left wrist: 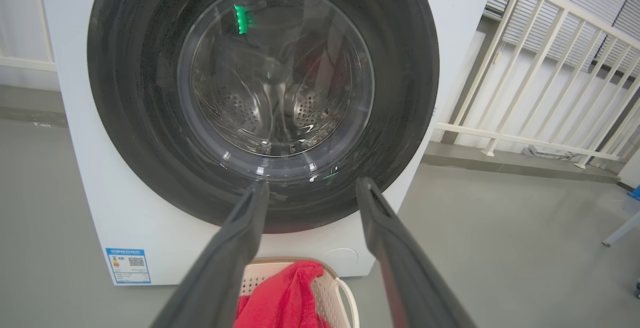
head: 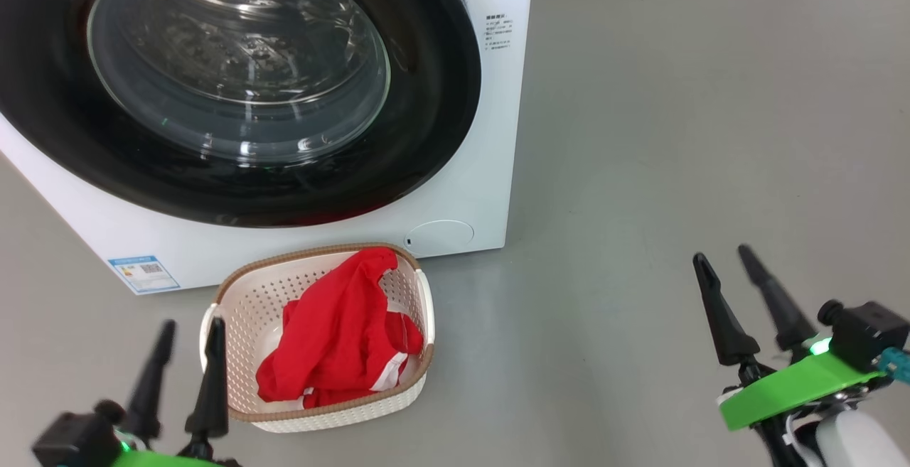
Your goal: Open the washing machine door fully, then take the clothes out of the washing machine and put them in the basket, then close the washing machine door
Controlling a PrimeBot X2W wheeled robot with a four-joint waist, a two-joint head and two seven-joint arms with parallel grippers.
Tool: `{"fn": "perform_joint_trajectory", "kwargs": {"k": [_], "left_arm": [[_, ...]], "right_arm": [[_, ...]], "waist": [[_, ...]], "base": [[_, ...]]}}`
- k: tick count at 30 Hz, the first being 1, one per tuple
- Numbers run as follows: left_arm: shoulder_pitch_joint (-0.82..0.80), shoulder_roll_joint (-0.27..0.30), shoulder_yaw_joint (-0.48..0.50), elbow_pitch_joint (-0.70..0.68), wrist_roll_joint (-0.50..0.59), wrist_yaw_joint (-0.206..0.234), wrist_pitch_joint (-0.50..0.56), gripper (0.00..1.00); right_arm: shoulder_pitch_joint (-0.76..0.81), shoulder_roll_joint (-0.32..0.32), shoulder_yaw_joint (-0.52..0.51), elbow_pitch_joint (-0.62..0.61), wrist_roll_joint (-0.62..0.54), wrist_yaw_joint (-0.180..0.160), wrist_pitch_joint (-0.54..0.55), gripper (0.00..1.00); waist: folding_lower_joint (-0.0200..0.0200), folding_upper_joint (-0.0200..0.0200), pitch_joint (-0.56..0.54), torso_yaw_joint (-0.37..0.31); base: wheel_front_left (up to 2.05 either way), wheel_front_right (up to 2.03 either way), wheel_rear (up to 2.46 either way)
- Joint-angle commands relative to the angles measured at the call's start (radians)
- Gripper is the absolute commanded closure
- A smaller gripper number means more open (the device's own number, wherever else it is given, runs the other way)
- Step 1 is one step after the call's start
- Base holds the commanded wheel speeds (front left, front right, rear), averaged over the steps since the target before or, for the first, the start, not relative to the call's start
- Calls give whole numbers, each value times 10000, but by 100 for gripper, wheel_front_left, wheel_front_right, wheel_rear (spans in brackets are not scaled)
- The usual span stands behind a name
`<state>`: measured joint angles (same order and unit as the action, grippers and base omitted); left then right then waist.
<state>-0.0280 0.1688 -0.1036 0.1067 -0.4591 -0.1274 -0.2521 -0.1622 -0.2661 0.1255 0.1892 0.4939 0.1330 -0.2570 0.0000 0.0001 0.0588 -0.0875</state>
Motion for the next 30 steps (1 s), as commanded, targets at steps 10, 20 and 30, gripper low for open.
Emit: {"fn": "perform_joint_trajectory", "kwargs": {"k": [10,20,30], "left_arm": [[210,-268,12,393,-630,-1,209,100],[103,-316,154,516,-1581,-3,468,100],[19,-363,289,605,-2428,-6,706,100]], "right_arm": [[224,312,-50,374,612,-1,179,100],[240,435,-206,406,1538,-3,443,100],[265,553,-354,420,2361,-5,686,100]], "waist": [[22,-1,-50,45],[0,-1,-74,116],[0,-1,-114,179]], "base": [[0,0,0],[0,0,0],[0,0,0]]}}
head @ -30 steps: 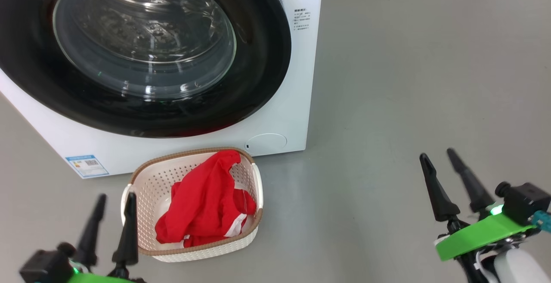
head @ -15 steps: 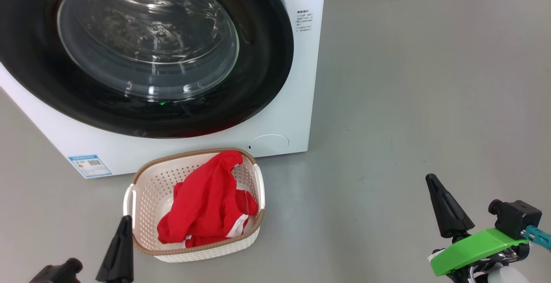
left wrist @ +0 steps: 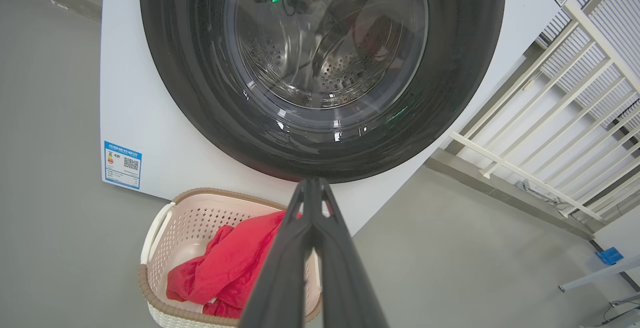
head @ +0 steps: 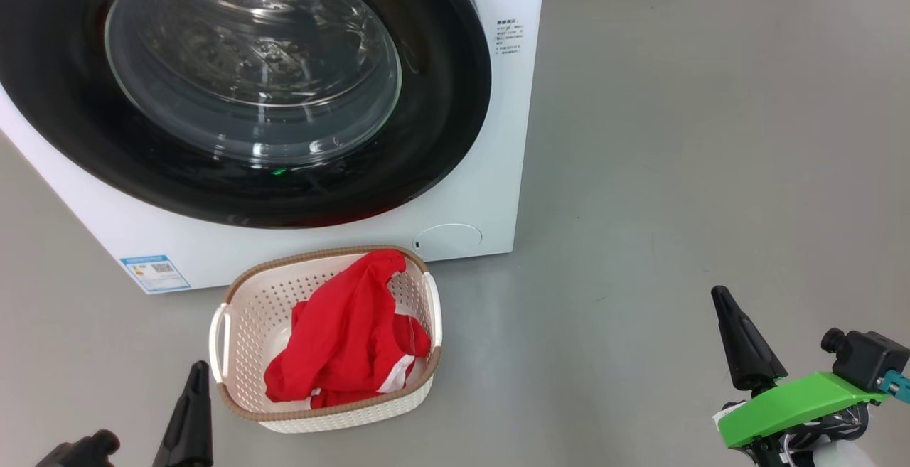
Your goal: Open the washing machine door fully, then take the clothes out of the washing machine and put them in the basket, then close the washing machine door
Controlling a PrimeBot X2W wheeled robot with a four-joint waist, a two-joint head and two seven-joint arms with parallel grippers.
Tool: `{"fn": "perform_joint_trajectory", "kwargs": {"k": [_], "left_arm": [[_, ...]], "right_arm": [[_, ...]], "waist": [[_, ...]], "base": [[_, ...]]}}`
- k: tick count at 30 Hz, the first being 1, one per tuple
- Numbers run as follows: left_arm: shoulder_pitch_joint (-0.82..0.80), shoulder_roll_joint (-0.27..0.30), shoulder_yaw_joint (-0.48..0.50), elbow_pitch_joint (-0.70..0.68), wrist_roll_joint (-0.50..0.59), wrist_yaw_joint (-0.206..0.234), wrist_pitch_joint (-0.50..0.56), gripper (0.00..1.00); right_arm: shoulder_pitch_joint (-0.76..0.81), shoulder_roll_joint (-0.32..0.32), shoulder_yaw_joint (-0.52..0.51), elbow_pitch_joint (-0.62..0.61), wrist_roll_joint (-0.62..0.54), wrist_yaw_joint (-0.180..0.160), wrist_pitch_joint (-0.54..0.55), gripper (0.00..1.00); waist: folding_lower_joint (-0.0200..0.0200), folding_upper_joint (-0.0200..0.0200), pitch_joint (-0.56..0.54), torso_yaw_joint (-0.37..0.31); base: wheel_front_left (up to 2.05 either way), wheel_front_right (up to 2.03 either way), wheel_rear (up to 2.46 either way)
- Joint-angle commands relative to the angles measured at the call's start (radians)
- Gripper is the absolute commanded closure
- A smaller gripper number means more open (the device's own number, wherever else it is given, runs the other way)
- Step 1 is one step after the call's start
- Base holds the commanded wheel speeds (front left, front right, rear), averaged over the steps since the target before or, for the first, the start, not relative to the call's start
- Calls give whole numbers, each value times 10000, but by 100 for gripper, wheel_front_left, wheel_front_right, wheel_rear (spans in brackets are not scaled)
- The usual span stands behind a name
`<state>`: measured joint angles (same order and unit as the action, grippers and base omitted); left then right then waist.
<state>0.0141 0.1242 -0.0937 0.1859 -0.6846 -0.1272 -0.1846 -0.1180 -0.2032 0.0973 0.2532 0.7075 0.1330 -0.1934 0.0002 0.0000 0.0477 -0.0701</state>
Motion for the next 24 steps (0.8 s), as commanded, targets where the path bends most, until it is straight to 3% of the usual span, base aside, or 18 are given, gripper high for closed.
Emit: {"fn": "perform_joint_trajectory", "kwargs": {"k": [1,24], "left_arm": [[-411,78,204,-180,-267,-8,58,100],[-591,-67,577,-11,-2413,-15,688,100]], "right_arm": [[-174,-63,-89,-219,316,-5,77,100],[-104,261,-494,-192,2399,-9,721,100]], "waist": [[-2,0,-8,12],[-2,0,-110,173]], "base": [[0,0,0],[0,0,0]]}}
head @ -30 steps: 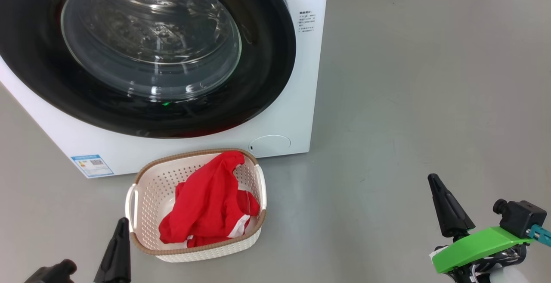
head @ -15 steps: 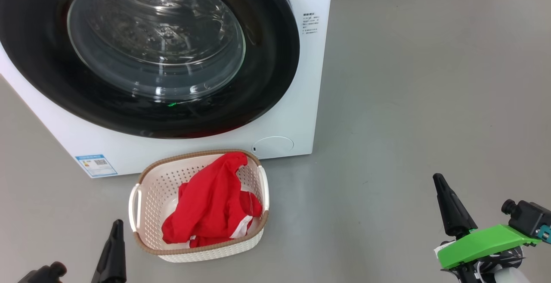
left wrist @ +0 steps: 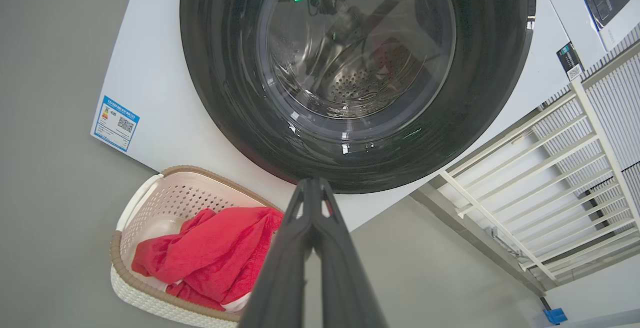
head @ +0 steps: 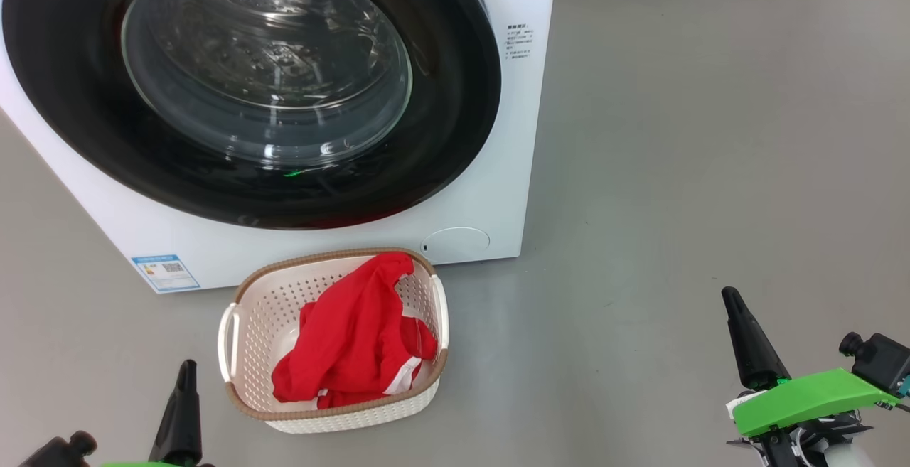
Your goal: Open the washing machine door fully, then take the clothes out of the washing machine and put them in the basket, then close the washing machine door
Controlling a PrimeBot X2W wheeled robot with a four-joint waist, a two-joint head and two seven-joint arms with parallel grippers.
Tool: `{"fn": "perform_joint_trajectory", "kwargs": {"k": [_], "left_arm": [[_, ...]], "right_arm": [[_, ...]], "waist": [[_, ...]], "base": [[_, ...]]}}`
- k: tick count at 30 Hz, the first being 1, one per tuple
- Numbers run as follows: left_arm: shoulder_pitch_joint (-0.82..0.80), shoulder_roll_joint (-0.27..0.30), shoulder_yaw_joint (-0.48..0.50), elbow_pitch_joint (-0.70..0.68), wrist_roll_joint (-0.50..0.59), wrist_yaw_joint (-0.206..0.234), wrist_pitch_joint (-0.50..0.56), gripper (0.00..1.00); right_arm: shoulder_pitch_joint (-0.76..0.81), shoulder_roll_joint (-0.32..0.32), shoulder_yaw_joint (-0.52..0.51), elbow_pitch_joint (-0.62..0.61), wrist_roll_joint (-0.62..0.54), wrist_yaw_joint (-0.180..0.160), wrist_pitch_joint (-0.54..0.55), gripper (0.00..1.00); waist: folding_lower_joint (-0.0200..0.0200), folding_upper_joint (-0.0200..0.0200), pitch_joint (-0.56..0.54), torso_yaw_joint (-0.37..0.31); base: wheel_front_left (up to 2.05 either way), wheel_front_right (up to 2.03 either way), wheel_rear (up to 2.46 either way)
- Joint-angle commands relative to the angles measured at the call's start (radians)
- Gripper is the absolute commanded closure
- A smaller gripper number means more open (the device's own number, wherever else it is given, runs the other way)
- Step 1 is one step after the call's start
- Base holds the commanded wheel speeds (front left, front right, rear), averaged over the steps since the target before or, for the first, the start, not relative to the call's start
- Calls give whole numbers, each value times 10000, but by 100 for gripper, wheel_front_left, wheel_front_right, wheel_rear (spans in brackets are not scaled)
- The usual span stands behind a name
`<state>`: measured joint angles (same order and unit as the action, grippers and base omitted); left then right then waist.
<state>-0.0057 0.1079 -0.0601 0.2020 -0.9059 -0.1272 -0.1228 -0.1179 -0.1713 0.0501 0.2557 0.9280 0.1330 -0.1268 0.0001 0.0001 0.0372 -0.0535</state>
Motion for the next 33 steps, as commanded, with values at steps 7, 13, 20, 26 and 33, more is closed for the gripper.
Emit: {"fn": "perform_joint_trajectory", "kwargs": {"k": [7,13,20,26,33], "left_arm": [[-449,48,361,-117,-849,-16,267,100],[-490,13,448,-78,-1308,-18,408,100],[-555,-46,589,-14,-2049,-20,637,100],[-604,-90,696,33,-2602,-21,810,100],[-662,-144,823,89,-3245,-23,1012,100]], "right_arm": [[-84,45,-152,-208,824,-10,257,100],[-69,119,-246,-201,1270,-11,401,100],[-46,241,-399,-191,1989,-13,635,100],[-28,332,-515,-183,2524,-14,812,100],[-8,440,-652,-174,3148,-15,1019,100]], "waist": [[-1,-1,-36,56],[-1,-1,-58,91],[-1,-1,-94,147],[-1,-1,-120,189],[-1,-1,-152,238]], "base": [[0,0,0],[0,0,0],[0,0,0],[0,0,0],[0,0,0]]}}
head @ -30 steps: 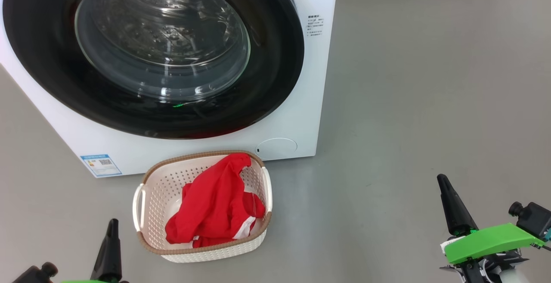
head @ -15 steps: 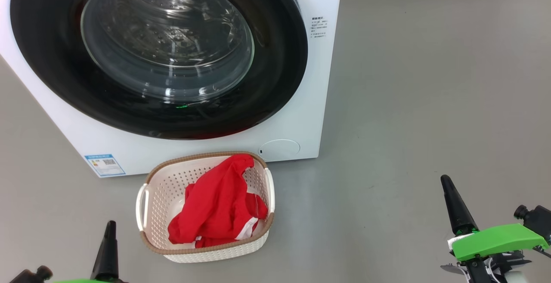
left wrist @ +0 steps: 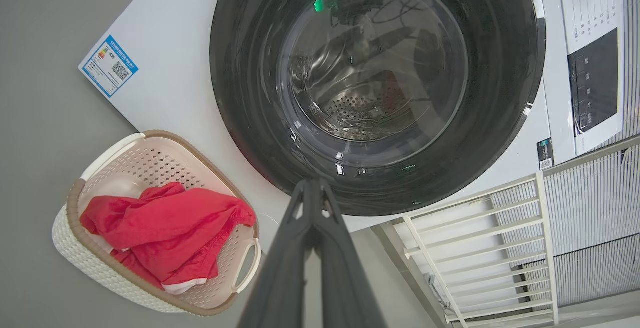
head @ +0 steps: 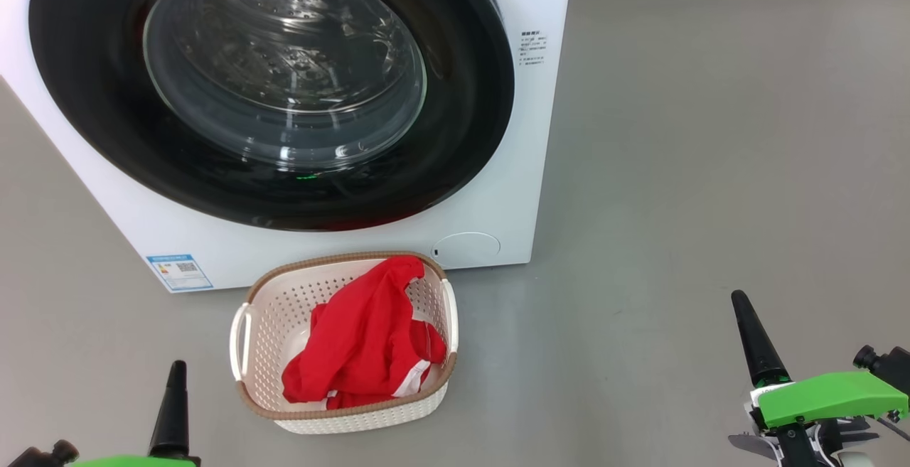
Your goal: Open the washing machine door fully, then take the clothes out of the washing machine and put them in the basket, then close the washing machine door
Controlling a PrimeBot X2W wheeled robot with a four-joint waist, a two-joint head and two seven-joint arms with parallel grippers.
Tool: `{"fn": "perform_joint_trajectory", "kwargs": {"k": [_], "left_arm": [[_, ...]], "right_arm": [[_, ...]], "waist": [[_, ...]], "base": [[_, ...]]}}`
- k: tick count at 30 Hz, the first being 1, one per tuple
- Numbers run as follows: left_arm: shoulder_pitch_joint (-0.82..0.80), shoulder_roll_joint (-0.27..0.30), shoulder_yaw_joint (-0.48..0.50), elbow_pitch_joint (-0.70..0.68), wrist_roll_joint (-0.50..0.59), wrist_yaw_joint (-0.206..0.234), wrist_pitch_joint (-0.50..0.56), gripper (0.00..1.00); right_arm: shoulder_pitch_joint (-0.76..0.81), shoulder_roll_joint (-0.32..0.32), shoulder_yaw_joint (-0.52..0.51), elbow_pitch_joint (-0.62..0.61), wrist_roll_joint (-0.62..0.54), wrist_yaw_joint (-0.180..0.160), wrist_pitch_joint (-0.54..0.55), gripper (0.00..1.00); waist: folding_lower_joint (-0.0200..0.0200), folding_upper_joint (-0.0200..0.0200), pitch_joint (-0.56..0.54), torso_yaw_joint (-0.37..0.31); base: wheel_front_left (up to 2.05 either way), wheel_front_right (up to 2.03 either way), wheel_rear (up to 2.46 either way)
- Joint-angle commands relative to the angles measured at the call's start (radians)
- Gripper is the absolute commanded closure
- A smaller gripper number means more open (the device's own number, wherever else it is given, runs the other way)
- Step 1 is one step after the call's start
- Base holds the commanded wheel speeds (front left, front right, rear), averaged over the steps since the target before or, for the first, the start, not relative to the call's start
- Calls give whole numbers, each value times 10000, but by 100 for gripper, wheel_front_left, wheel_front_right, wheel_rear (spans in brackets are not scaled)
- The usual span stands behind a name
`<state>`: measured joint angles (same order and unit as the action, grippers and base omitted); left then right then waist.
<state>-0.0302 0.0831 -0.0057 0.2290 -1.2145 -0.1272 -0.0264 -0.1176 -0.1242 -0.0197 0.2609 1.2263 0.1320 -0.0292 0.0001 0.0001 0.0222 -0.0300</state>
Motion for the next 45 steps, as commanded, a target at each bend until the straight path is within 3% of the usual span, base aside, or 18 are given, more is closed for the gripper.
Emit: {"fn": "perform_joint_trajectory", "kwargs": {"k": [1,45], "left_arm": [[-425,96,296,-173,-251,-24,77,100],[-768,-236,1072,159,-4043,-34,1297,100]], "right_arm": [[-8,-16,26,-224,254,-6,72,100],[109,642,-812,-168,3930,-13,1321,100]], "waist": [[-1,-1,-6,9],[-1,-1,-191,300]], "base": [[0,0,0],[0,0,0]]}}
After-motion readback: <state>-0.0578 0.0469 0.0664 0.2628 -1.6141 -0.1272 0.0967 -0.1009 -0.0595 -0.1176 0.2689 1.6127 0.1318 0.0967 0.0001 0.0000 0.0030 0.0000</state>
